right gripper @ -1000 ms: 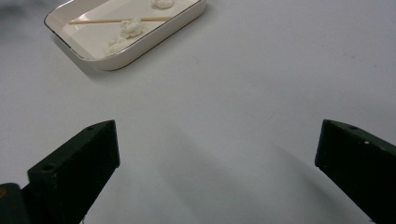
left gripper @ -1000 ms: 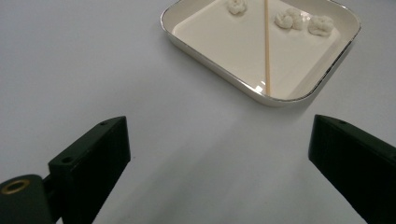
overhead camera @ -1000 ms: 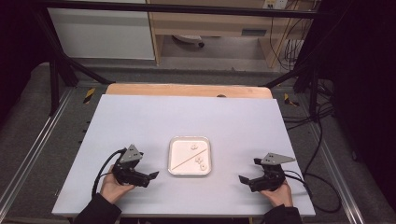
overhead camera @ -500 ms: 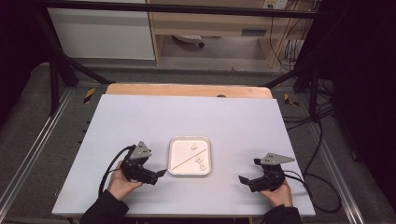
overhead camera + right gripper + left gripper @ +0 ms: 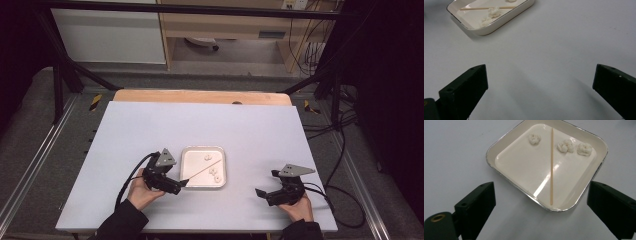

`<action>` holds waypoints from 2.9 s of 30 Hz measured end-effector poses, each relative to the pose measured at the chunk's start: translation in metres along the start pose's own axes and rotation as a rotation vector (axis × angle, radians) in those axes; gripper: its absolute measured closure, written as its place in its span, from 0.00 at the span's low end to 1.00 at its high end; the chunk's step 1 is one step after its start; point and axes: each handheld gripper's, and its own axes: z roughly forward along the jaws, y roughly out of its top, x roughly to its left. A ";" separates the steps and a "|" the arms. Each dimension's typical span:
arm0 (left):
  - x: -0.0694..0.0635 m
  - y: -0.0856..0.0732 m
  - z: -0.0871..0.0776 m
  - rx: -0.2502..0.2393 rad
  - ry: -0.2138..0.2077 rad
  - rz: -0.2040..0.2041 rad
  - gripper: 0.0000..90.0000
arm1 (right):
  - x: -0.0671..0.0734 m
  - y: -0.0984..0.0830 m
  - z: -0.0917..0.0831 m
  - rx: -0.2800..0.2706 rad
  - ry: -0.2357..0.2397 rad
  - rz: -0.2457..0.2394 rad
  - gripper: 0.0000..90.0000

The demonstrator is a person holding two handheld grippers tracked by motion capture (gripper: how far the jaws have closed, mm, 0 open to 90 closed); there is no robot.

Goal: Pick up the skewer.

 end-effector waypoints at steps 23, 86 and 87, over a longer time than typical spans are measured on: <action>-0.011 0.016 0.042 0.085 -0.049 -0.027 0.55 | 0.000 0.000 0.000 0.002 0.003 0.001 0.01; -0.014 0.011 0.034 -0.015 -0.055 -0.080 0.99 | 0.000 0.000 0.001 0.006 0.006 -0.004 0.01; -0.014 0.011 0.032 -0.030 -0.053 -0.079 0.99 | 0.000 0.000 0.001 0.006 0.005 -0.004 0.01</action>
